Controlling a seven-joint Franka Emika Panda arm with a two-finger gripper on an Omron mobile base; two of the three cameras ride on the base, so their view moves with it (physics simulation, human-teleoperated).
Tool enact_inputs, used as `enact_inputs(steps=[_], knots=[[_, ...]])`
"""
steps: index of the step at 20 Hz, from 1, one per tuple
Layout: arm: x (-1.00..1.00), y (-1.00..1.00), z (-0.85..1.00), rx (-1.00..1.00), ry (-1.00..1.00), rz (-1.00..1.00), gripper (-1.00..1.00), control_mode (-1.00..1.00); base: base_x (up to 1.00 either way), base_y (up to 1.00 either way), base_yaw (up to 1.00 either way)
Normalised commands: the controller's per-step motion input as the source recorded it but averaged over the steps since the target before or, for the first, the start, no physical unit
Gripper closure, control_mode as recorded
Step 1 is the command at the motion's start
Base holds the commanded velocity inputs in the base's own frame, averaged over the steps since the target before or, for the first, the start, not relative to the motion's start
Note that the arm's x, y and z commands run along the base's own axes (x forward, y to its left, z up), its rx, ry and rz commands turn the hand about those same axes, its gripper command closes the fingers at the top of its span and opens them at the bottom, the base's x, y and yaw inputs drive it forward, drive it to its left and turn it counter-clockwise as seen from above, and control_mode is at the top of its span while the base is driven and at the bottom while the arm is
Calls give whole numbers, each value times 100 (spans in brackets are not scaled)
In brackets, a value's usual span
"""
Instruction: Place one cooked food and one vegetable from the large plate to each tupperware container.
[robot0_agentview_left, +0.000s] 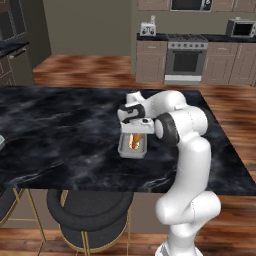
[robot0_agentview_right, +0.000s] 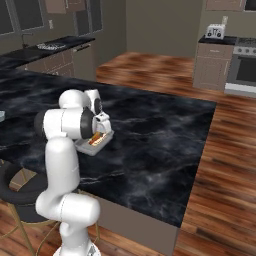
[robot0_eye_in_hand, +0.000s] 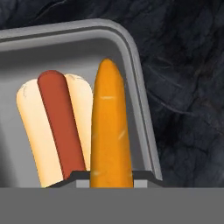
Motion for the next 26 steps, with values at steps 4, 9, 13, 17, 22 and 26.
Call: enact_inputs(steps=[4, 9, 13, 17, 22, 26], knots=[[11, -16, -12, 0, 1, 0, 100, -100, 0, 0, 0], [1, 1, -7, 0, 0, 4, 100, -100, 0, 0, 0], [8, 14, -10, 0, 0, 8, 100, -100, 0, 0, 0], [1, 29, -19, 0, 0, 6, 100, -100, 0, 0, 0], [0, -13, -31, 0, 0, 0, 100, -100, 0, 0, 0], [0, 0, -13, 0, 0, 0, 100, -100, 0, 0, 0]])
